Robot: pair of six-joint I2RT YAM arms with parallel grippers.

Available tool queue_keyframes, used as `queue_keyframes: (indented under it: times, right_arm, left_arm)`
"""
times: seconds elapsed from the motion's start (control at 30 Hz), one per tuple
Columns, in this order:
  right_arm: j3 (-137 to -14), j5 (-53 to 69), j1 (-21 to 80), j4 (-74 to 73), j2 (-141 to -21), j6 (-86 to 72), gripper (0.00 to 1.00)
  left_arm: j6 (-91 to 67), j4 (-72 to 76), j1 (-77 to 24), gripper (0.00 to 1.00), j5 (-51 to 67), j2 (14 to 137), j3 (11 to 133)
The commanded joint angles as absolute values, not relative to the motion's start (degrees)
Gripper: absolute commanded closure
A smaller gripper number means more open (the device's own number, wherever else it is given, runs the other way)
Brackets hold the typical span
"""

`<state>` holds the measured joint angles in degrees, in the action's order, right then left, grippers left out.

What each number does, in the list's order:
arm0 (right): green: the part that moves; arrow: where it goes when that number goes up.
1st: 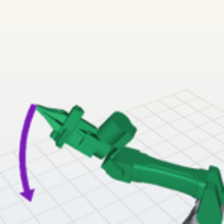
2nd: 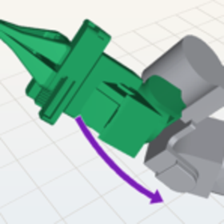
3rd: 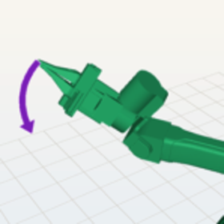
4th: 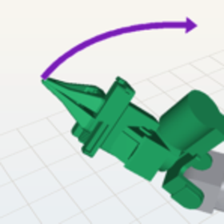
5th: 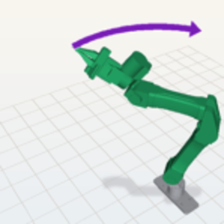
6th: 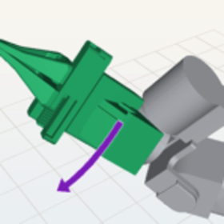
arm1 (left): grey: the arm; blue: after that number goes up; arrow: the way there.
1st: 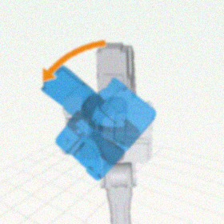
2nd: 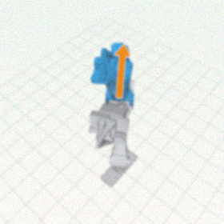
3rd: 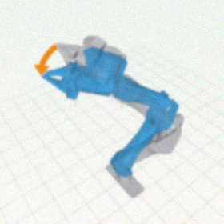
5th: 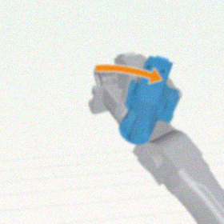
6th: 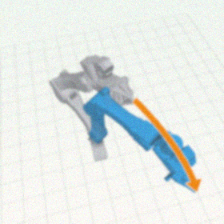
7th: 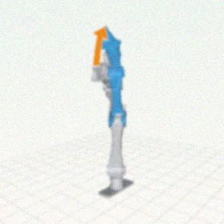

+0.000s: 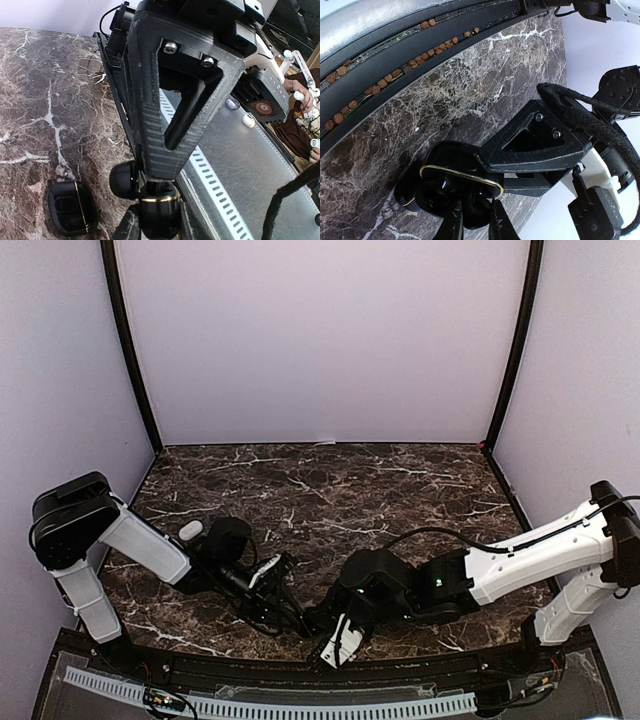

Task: Insert the wireless bluetooth earbuds into the charging case
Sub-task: Insert the right earbud into the right side groove of the charging case.

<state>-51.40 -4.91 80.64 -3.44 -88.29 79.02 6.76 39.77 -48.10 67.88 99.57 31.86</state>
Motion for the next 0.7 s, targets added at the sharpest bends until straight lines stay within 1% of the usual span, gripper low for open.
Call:
queue_keyframes:
  times: [0.0, 0.13, 0.37, 0.67]
  right_arm:
    - [-52.4, -1.4, 81.9, -3.8, -88.4, 76.8, 1.00]
    - [-55.5, 0.3, 81.9, -9.2, -89.3, 73.6, 1.00]
    - [-55.7, 0.2, 81.9, -11.0, -88.9, 72.7, 1.00]
    - [-54.8, -2.7, 81.9, -6.3, -90.5, 73.8, 1.00]
  left_arm:
    - [8.4, 43.6, -48.5, 0.86, 68.1, 96.5, 32.2]
    - [10.1, 42.8, -48.5, 0.87, 65.3, 95.2, 31.6]
    - [10.9, 43.1, -48.5, 0.87, 64.9, 94.3, 30.9]
    - [9.6, 45.9, -48.5, 0.87, 66.6, 94.4, 30.2]
